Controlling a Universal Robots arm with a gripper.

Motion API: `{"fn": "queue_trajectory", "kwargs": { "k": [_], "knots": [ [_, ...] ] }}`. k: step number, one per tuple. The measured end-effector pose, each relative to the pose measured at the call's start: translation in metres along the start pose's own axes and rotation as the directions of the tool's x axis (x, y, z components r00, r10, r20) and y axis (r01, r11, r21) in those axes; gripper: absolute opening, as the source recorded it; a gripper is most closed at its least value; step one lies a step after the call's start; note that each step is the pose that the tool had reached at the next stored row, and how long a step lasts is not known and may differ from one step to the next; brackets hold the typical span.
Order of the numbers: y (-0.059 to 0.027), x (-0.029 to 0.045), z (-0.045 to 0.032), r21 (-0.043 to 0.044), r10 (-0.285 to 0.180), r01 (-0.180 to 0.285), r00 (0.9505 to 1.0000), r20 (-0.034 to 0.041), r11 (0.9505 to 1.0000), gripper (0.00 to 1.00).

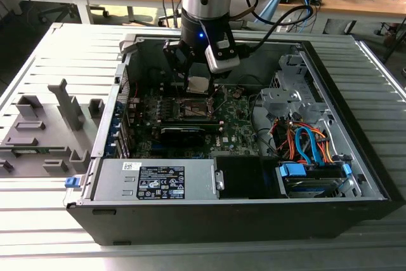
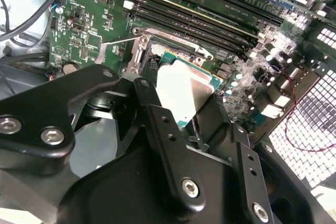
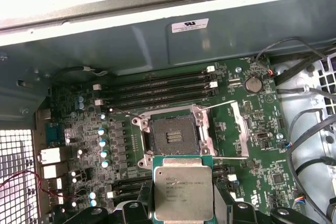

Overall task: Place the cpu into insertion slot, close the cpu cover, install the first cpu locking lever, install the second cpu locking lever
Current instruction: 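Place the cpu into insertion slot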

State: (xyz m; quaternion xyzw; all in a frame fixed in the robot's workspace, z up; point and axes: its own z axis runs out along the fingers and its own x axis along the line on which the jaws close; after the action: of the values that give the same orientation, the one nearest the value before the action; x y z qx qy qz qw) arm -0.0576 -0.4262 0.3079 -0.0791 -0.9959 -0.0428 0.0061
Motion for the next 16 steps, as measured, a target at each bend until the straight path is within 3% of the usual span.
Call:
{"fn": "queue_trajectory", "kwargs": {
  "k": [16],
  "knots": [
    [0.0, 0.0, 0.0001, 0.0004, 0.026, -0.026, 0.9997, 0.0024, 0.9997, 0.54]
  ]
}}
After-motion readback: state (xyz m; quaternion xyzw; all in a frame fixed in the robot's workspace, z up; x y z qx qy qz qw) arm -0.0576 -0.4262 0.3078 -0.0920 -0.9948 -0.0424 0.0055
